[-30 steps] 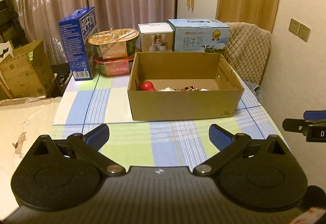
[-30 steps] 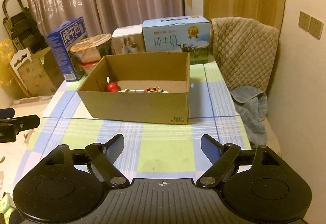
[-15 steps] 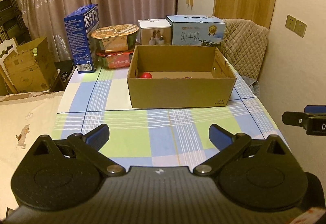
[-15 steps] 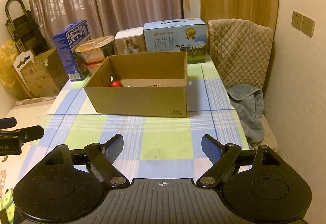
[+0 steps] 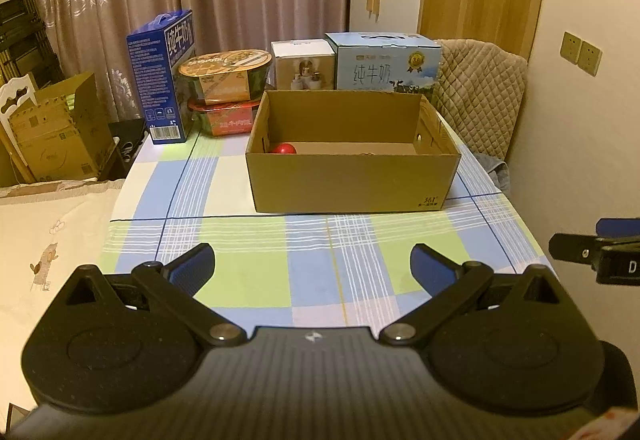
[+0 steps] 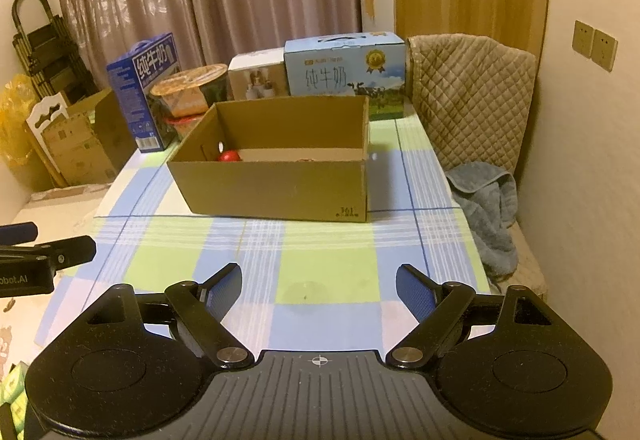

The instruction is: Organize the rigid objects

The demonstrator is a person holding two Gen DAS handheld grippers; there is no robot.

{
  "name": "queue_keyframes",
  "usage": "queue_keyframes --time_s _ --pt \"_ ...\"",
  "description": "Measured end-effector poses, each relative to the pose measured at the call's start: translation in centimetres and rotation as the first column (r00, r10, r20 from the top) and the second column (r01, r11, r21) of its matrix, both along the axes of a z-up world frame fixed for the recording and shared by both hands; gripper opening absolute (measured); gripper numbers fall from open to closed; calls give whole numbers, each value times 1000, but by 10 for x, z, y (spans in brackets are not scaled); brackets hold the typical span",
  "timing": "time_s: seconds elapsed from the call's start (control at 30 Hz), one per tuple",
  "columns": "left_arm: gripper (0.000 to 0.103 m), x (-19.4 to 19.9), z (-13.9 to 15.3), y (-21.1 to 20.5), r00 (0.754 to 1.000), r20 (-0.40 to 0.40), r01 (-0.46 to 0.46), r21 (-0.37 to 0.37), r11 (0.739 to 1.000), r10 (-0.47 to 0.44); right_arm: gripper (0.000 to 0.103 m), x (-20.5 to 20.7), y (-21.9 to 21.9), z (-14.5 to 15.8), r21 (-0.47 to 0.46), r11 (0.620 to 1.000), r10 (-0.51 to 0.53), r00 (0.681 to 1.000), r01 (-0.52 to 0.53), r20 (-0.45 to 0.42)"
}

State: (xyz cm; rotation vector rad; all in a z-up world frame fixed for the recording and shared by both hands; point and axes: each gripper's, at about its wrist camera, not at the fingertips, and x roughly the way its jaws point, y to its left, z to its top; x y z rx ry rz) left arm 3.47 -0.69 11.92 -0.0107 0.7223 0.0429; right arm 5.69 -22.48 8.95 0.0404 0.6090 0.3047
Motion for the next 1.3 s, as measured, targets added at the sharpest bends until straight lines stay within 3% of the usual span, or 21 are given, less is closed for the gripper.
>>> queue_keyframes --time_s 1.3 --pt "103 13 -11 -6 1000 -21 20 -11 1000 -20 82 7 2 -6 10 1000 -1 1000 1 -12"
